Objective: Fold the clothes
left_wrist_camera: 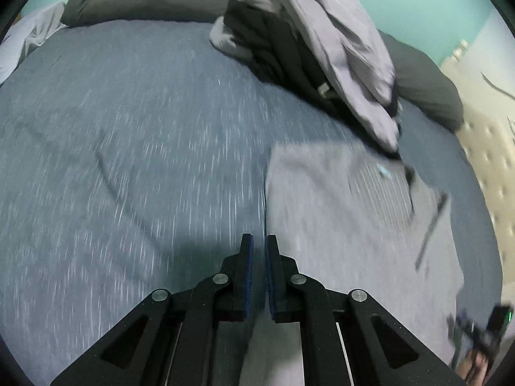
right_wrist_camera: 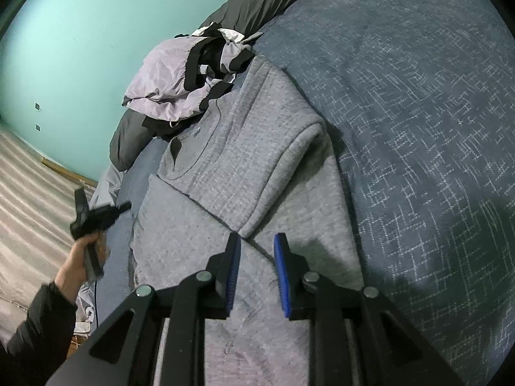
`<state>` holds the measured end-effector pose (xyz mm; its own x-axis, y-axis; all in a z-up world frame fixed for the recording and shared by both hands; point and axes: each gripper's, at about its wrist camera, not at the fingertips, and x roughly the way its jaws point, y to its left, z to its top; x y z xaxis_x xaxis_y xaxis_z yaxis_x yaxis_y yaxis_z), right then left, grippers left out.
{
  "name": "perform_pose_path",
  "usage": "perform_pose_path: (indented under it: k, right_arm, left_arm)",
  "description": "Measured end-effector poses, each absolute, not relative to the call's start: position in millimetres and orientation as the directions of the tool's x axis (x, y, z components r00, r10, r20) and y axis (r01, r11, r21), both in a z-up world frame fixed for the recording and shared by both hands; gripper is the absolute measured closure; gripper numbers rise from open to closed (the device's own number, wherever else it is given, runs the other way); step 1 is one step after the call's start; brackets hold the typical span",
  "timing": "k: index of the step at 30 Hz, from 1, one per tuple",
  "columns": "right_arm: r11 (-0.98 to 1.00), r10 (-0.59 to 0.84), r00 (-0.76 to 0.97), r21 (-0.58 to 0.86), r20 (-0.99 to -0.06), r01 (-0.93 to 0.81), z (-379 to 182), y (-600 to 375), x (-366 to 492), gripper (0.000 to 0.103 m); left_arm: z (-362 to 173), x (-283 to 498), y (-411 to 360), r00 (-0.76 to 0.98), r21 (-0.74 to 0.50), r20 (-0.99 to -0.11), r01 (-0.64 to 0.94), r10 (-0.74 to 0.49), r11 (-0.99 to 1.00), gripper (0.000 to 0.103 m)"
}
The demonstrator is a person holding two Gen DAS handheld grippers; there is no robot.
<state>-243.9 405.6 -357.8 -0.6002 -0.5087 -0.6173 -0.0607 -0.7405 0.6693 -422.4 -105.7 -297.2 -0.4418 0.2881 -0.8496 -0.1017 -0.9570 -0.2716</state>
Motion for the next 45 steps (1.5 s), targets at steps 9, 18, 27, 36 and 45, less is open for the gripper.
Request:
perform_pose_path:
  k: [9,18,27,36,45]
  right_arm:
    - [-0.757,-0.513,-0.590,0.653,-0.623,-0.031,-333,400,-233,0.075]
    - [-0.835,-0.496,-0.454,0.549,-0.740,0.018,-311,400,-202,0.073]
    - [-0.872,-0.466,-0.288,0.490,-0.837,-0.013,-320,413,-129,0.072]
    - [-0.882,-0.454,-0.162,0.467,-0.876,-0.058,-336,420,-60,0.066]
    - [-0.882,-0.448,-0.120,0.460,-0.886,-0.099,-346,413,-40,0.063]
  left_arm:
    - [-286,-300,-117,-0.338,-0.281,-0.882,-0.186,0.330,-0.942,0.095]
    - [-282,-199,-128,-0.245,-0.270,-0.911,-0.248,0.330,-0.930,0.095]
    - [-286,-131,-144,-0.185,-0.291,-0.923,-0.243,0.339,-0.925,0.082]
    - [-297,-72,-155,-0.126,-0.301,-0.933,-0.237,0.337,-0.924,0.082]
    - [-316,-44,-164,-0.082,-0.369,-0.919,-0.171,0.386,-0.914,0.081]
